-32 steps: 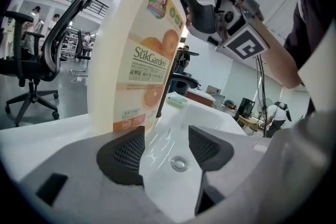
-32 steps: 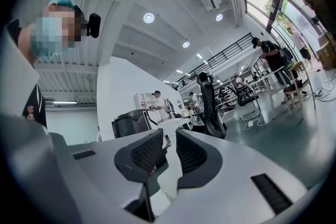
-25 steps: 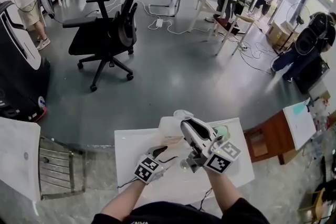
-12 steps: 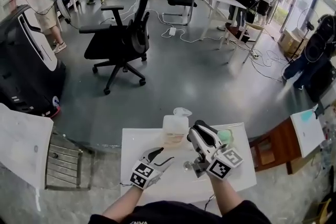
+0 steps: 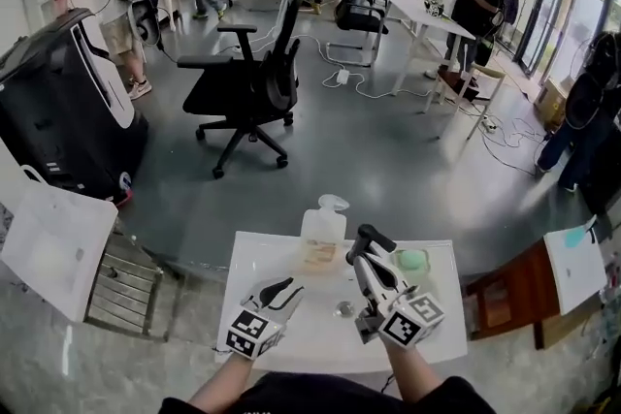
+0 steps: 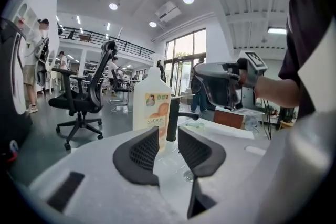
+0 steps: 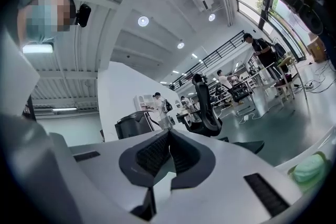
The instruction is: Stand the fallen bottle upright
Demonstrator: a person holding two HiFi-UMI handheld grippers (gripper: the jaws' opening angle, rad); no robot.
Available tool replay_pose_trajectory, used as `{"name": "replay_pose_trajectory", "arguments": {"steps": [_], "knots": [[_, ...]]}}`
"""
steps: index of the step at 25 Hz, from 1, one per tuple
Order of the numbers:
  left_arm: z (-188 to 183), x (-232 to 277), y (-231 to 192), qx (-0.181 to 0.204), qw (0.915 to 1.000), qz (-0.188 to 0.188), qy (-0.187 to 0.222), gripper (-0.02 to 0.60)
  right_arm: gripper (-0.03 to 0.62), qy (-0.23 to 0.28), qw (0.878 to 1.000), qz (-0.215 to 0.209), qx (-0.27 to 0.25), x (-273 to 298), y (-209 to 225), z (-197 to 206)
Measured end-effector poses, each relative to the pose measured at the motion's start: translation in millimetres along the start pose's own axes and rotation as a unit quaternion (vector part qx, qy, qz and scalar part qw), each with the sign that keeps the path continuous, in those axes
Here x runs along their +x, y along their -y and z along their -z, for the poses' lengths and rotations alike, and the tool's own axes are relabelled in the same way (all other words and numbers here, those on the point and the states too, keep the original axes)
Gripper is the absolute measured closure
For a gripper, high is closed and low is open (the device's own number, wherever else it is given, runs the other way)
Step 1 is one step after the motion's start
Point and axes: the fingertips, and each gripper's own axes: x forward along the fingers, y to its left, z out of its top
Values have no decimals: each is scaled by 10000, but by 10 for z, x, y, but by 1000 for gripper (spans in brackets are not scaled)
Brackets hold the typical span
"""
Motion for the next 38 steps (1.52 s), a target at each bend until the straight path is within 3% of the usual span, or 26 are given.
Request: {"name": "replay_pose_trajectory", "arguments": {"steps": [7,19,38], "knots": [[-136,-335,237,-15,9979,-546,343,528,589,-193,9995,-231,97,-323,-79,163],[-77,-750,802,-189,9897,-1322,507,551,591,-590,9964,-576,176,-879,-143,454],[71,-952,1359,-194,9861,-1588,458,558,591,-1112,9905,-788,189,-1379,-204,757]]}}
